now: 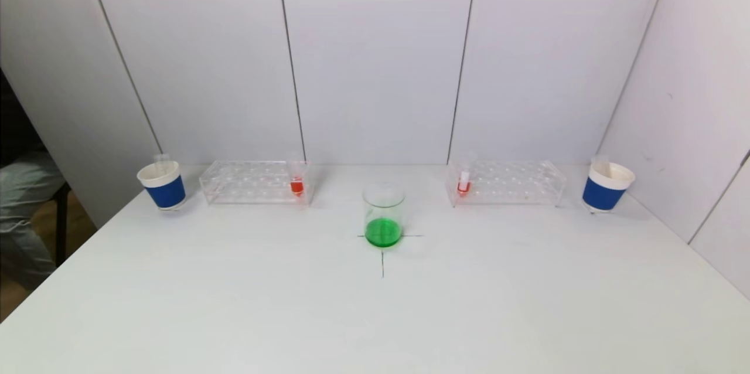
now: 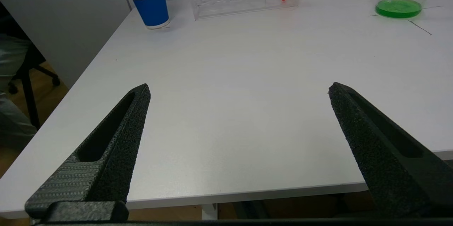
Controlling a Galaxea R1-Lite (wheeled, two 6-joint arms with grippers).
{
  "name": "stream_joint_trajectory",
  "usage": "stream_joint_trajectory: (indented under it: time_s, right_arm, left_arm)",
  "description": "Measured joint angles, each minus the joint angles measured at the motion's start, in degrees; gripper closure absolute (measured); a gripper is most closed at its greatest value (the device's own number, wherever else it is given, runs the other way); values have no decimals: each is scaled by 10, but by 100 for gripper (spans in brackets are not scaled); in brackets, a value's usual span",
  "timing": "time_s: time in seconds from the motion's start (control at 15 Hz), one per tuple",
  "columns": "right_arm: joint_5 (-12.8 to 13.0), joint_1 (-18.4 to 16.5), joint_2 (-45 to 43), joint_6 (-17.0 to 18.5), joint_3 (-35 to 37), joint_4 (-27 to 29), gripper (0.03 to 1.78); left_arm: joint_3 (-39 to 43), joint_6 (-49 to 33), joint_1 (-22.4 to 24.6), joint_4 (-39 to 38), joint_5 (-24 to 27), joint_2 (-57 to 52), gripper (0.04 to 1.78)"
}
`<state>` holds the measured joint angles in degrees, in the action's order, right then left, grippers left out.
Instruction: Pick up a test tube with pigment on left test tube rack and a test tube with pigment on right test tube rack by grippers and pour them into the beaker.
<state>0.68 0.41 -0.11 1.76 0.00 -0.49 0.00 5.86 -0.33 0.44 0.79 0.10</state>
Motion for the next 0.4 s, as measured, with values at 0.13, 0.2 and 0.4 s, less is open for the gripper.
stream_joint_trajectory:
  time_s: [0.13,0.2,0.4]
  right_arm:
    - [0,0,0,0,0,0,4]
    - [0,0,0,0,0,0,4]
    - [0,0,0,0,0,1,4]
  left_arm:
    - [0,0,0,0,0,0,6]
    - [0,0,0,0,0,0,6]
    - [0,0,0,0,0,0,6]
